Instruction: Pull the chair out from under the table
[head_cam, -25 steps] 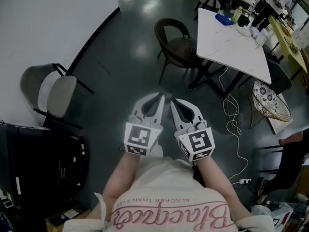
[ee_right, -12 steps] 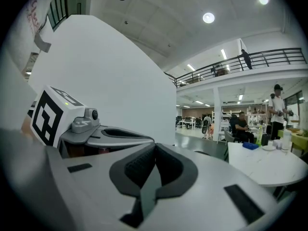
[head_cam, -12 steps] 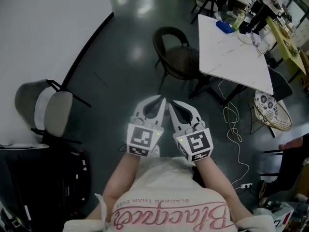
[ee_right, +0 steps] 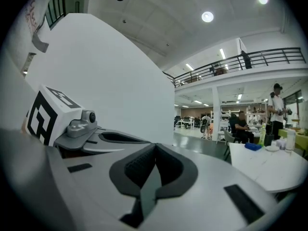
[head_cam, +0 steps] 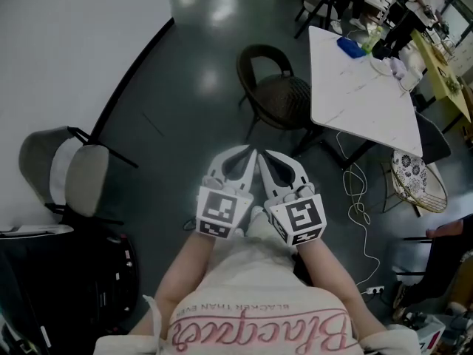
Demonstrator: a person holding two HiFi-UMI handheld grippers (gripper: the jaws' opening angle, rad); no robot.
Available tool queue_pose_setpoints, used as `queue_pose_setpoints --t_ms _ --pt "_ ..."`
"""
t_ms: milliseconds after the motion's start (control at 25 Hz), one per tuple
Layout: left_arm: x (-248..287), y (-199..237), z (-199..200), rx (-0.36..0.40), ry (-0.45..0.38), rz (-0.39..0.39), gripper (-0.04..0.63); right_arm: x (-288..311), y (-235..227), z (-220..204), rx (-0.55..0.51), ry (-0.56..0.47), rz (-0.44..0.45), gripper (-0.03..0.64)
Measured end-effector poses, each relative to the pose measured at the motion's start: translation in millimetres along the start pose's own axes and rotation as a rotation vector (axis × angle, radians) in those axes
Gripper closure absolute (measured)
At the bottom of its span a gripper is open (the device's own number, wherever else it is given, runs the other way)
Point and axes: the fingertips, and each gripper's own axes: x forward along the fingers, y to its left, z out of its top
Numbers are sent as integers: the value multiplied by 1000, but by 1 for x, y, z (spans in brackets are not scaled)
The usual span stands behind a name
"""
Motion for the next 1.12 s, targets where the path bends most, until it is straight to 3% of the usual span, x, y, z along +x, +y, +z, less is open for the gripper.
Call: queue_pose_setpoints --t_ms 520,1120 --pt "63 59 -2 -58 -19 28 589 72 -60 -6 39 8 3 614" --pt "229 138 12 -112 2 61 590 199 -197 -1 34 52 61 614"
